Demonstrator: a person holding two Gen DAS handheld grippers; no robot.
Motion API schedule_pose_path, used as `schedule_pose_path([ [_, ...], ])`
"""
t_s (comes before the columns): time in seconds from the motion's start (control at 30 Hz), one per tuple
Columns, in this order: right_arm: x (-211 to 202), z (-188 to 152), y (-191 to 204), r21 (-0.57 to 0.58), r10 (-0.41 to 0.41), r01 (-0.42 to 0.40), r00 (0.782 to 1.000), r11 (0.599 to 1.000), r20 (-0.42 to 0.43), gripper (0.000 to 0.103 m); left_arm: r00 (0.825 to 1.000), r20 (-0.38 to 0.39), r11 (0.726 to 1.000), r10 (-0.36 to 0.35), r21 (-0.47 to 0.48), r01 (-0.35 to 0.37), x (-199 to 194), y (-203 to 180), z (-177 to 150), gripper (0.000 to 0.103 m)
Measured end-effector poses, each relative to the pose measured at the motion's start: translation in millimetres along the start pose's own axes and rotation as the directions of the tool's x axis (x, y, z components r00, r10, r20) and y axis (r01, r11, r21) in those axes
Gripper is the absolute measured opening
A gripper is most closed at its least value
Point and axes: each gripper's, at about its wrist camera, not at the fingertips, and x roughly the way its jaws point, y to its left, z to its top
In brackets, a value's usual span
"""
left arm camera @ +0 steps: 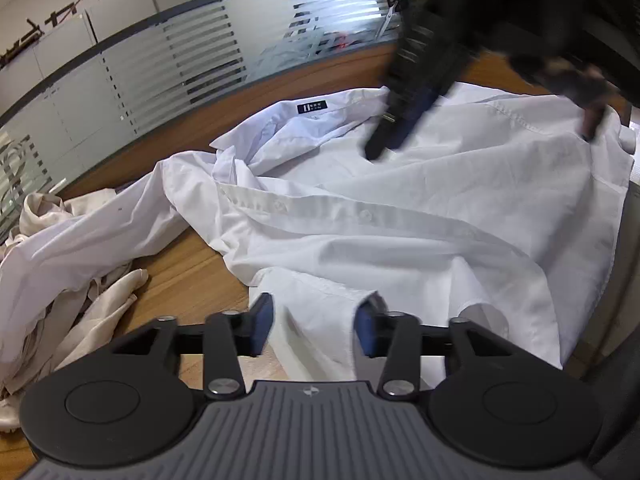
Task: Fold clothes
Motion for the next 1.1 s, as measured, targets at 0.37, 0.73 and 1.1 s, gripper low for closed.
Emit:
schedule_pose_path([
  [0.37, 34, 95, -9, -0.09, 0.102, -0.103, 0.995, 0.991, -0.019, 0.043, 0.98, -0.117, 0.815, 0.162, -0.544, -0.2, -17, 34, 4, 0.007],
  [0.73, 130, 177, -44, 0.194, 0.141, -0.126, 0.988, 0.973, -0.069, 0.055, 0.885, -0.294, 0.36, 0.36, -0.832, -0.423, -59, 39, -6, 0.002],
  [1.1, 182, 195, -84, 0.34, 0.168, -0.113, 0.976, 0.934, -0.137, 0.005, 0.841, -0.398, 0.07, 0.366, -0.89, -0.451, -88, 50, -47, 0.001],
])
